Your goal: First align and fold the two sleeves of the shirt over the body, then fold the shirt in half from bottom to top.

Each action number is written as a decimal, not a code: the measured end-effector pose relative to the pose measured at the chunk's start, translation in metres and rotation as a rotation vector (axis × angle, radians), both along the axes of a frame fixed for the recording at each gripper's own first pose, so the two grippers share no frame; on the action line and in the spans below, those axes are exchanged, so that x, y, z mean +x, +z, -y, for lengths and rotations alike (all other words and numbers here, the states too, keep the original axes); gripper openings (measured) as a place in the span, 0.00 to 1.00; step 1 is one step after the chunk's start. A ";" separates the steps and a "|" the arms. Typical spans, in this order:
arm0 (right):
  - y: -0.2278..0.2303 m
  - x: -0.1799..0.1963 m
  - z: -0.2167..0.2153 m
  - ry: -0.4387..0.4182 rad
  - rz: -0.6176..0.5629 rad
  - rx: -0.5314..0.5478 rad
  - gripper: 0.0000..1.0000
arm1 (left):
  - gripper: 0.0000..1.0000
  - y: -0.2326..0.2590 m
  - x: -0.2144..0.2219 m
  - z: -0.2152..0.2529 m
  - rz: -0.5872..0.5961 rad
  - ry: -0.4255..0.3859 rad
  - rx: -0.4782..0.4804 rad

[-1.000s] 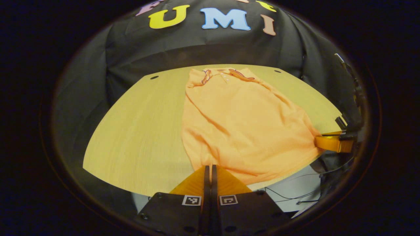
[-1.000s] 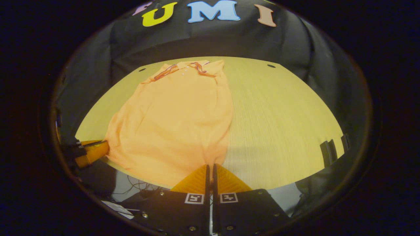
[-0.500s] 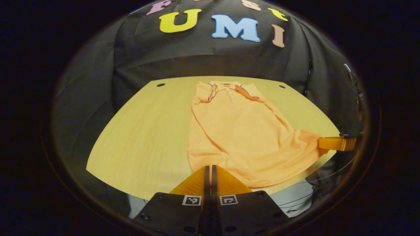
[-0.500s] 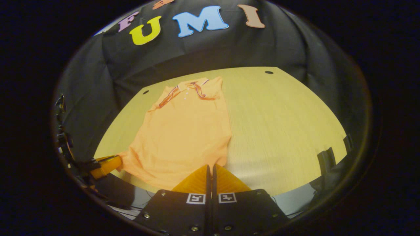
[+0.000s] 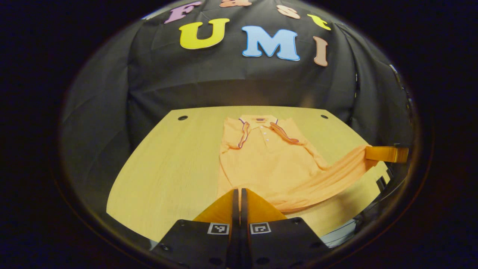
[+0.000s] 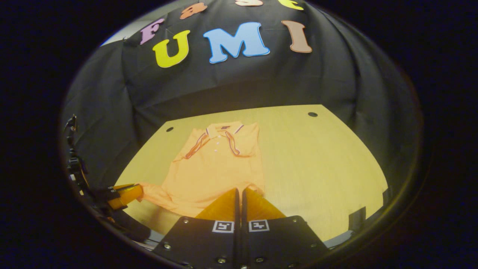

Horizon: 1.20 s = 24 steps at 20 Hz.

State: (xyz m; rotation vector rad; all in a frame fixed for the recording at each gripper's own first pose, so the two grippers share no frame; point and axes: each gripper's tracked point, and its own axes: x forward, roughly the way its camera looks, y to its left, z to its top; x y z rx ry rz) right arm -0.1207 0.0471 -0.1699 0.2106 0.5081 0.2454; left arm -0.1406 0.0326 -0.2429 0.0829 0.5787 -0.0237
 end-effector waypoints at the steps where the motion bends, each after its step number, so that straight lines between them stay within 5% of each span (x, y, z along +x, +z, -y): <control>1: 0.007 0.009 0.000 -0.001 0.014 -0.005 0.00 | 0.06 0.004 0.010 -0.002 0.006 0.005 -0.008; 13: 0.068 0.132 -0.001 -0.054 0.099 -0.030 0.00 | 0.06 0.055 0.149 -0.010 0.096 -0.019 -0.040; 24: 0.069 0.245 -0.008 -0.105 0.087 -0.129 0.00 | 0.06 0.063 0.278 -0.017 0.166 -0.048 -0.032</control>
